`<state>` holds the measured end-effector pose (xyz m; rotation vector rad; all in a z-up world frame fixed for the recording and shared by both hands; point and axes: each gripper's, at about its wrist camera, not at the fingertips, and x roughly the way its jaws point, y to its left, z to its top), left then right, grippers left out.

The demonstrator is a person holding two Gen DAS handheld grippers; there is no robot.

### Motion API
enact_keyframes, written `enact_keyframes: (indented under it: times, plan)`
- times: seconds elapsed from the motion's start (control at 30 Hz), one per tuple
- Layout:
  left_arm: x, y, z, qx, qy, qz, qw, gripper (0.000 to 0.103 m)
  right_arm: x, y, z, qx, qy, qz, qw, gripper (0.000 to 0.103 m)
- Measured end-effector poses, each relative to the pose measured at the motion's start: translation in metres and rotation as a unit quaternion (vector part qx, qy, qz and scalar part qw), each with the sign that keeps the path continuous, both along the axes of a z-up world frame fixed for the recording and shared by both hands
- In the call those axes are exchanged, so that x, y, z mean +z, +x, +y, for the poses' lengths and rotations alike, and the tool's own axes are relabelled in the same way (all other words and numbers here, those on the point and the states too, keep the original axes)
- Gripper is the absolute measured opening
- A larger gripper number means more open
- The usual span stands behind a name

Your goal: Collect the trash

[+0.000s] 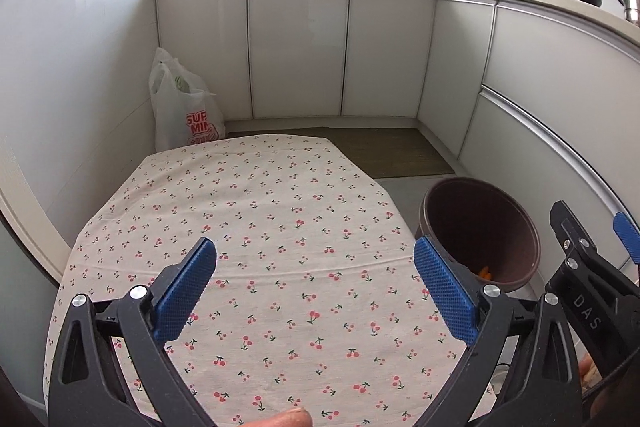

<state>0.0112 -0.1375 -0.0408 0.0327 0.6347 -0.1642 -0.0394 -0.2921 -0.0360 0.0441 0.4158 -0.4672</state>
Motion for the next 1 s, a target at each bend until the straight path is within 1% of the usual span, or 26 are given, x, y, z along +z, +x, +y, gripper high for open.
enact_keyframes:
  times: [0.27,0.57,0.73,1.0]
  plan:
    - [-0.004,0.004,0.005,0.007,-0.001,0.008,0.9999,0.096,-0.004,0.006,0.012,0.015,-0.006,0.003,1.0,0.096]
    - [-0.002,0.004,0.005,0.016,-0.003,0.007,0.9999,0.096,-0.004,0.006,0.013,0.016,-0.005,0.005,1.0,0.096]
    - [-0.004,0.006,0.006,0.017,-0.014,0.013,0.9997,0.096,-0.004,0.006,0.015,0.016,-0.015,0.005,1.0,0.096]
    - [-0.006,0.009,0.003,0.018,-0.01,0.015,0.9997,0.096,-0.006,0.006,0.016,0.018,-0.013,0.008,1.0,0.096]
